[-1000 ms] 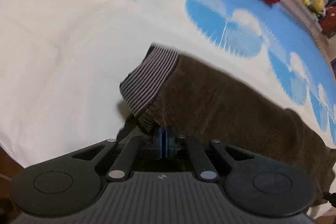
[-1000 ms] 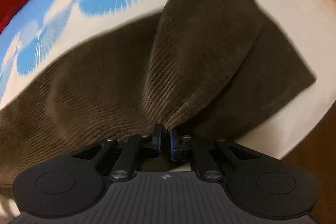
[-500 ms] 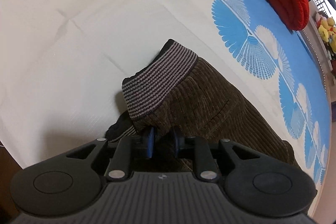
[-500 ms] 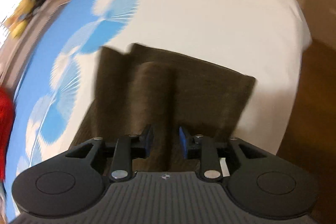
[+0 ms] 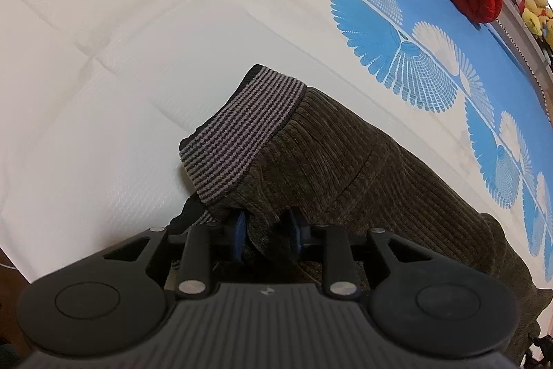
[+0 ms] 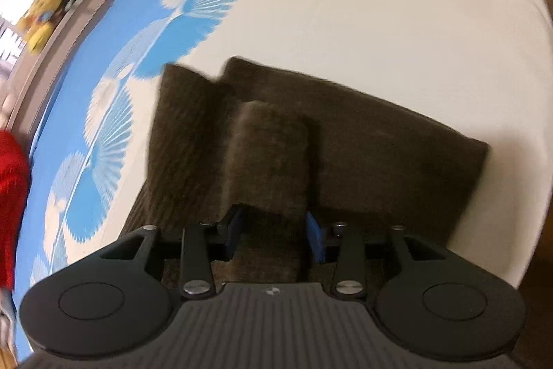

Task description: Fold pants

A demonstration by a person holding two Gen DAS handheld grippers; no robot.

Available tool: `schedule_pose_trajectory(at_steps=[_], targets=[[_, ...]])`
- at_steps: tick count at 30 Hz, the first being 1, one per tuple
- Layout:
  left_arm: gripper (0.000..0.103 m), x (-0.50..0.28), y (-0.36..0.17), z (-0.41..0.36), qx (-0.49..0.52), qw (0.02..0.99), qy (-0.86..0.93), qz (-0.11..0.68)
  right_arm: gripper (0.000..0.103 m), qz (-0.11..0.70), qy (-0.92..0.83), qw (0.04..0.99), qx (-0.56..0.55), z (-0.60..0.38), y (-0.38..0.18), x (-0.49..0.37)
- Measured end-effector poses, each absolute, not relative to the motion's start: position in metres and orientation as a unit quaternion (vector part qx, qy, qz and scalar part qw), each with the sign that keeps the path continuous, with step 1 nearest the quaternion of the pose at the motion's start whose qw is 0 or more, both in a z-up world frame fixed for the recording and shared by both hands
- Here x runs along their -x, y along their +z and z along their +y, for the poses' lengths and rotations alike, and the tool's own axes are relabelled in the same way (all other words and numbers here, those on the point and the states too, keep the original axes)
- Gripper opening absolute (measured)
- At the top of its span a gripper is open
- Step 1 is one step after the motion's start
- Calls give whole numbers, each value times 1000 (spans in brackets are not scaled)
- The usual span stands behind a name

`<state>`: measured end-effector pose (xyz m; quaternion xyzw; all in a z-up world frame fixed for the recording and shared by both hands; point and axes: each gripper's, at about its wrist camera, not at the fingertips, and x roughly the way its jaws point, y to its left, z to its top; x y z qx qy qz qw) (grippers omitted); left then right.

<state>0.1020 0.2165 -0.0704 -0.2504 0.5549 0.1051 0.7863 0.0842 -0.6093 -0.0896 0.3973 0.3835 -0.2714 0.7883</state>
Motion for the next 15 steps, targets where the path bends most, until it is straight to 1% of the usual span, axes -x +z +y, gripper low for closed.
schedule_pose_trajectory(at_steps=[1,2,3,4,5,6,8,10,11,13,15], targets=[[29,-102,-70,216,249,787,105,555,18,383,-272,793,-388,-607,-86,-85],[29,-102,-70,215,246,788,106,555,8,379,-272,798,-381,-605,-80,-84],[28,-102,-69,214,244,789,106,554,8,366,-274,807,-374,-603,-71,-82],[24,-101,-67,214,244,790,108,552,8,345,-279,819,-364,-602,-58,-78],[12,-100,-66,214,242,792,110,550,7,326,-282,828,-358,-602,-47,-73],[9,-99,-64,213,240,794,108,549,7,299,-290,839,-352,-602,-30,-65],[8,-97,-62,211,245,796,87,546,7,275,-317,844,-333,-600,-11,-52],[8,-96,-60,207,227,801,80,548,8,305,-355,829,-305,-601,-13,-46],[8,-95,-59,205,213,803,82,550,14,335,-364,812,-309,-606,-23,-45],[8,-93,-58,206,210,803,79,551,23,386,-364,767,-362,-622,-50,-38],[8,-90,-57,210,214,803,78,550,23,373,-374,736,-423,-639,-63,-19]])
